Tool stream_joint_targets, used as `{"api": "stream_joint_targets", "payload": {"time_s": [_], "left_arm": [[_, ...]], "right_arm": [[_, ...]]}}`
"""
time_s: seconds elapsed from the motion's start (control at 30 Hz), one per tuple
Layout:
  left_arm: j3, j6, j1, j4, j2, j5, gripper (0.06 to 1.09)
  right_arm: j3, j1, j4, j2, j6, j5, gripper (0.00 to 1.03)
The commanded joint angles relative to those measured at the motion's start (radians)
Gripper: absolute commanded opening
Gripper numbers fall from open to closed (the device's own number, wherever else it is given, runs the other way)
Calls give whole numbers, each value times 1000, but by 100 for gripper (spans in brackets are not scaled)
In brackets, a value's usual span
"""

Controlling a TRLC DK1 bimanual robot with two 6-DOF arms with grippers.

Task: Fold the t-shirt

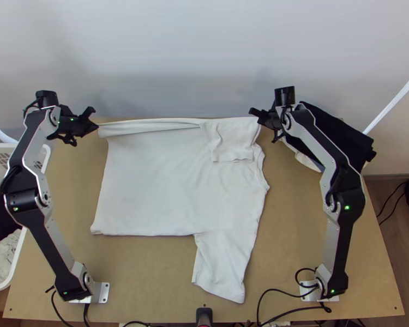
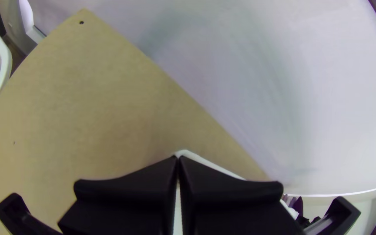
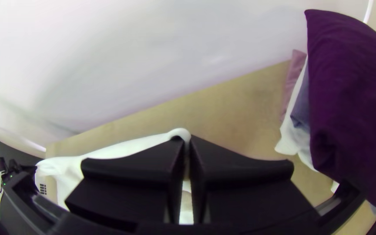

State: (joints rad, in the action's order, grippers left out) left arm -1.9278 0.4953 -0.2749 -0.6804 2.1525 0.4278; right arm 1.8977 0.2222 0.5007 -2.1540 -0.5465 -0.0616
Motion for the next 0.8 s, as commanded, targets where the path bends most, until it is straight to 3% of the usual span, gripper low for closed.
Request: {"api": "stream_joint_targets", "payload": {"time_s": [0.0, 0.47, 0.77], "left_arm": [[59, 0, -43, 1, -66, 3, 10], [460, -87, -75, 147, -276, 32, 10], [596, -129, -70, 199, -355, 31, 10]], "right_arm": [[-74, -3, 15, 120, -9, 16, 3], [-367, 17, 10, 322, 10, 14, 3], [-519, 45, -14, 384, 10, 14, 3]]}}
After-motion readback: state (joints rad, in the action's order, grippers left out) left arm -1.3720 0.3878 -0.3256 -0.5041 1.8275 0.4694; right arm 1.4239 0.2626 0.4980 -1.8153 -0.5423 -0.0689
